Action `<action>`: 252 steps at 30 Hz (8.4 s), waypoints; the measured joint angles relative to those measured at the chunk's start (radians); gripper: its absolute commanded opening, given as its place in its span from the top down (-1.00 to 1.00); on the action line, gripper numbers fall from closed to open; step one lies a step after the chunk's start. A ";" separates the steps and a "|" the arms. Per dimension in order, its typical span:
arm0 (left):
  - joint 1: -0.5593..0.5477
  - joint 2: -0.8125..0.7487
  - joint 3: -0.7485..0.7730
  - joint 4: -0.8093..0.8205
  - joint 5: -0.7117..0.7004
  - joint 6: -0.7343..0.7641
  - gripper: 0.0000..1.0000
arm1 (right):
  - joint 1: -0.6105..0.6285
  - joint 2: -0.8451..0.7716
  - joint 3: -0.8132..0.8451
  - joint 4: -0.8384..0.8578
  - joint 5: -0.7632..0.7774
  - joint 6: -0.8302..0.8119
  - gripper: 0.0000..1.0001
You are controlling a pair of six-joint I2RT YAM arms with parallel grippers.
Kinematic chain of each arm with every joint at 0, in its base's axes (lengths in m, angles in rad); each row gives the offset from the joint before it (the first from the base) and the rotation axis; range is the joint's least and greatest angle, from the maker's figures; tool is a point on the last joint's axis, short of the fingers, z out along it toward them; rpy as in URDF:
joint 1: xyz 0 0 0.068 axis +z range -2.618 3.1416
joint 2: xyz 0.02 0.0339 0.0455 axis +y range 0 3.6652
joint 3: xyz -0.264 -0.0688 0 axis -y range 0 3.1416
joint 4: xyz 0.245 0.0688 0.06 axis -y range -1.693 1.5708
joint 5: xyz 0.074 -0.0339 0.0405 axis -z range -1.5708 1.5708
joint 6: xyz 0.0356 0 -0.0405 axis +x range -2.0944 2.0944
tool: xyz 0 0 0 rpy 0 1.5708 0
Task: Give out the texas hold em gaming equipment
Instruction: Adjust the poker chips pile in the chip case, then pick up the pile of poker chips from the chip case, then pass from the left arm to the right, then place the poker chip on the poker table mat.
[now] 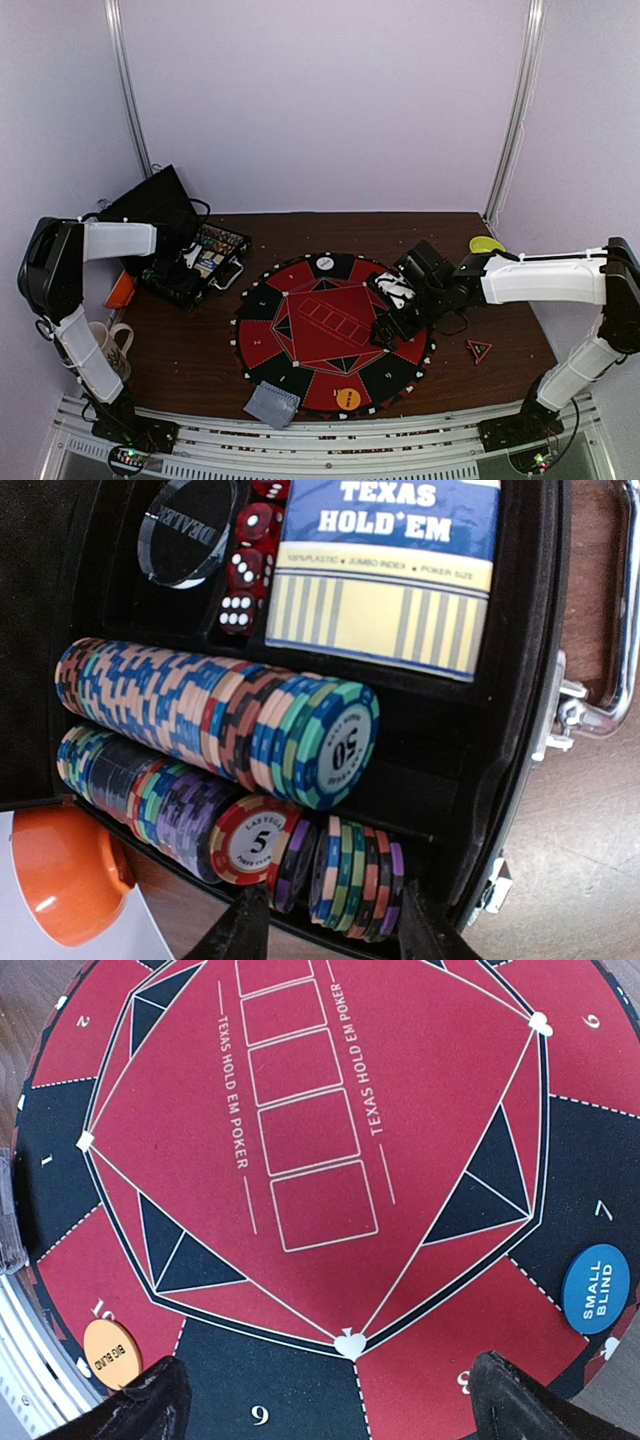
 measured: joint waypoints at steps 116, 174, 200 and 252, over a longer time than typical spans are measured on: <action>-0.455 0.399 0.190 0.695 0.914 -0.723 1.00 | -0.044 0.517 0.330 0.431 -0.100 -0.440 -0.32; -0.407 0.434 0.192 0.745 0.977 -0.711 0.69 | -0.049 0.566 0.319 0.499 -0.151 -0.523 0.65; -0.329 0.478 0.165 0.867 1.070 -0.741 0.09 | -0.043 0.661 0.541 0.233 -0.089 -0.495 0.96; -0.169 0.214 0.054 0.533 0.709 -0.473 -0.08 | -0.047 0.698 0.677 0.027 -0.085 -0.354 1.00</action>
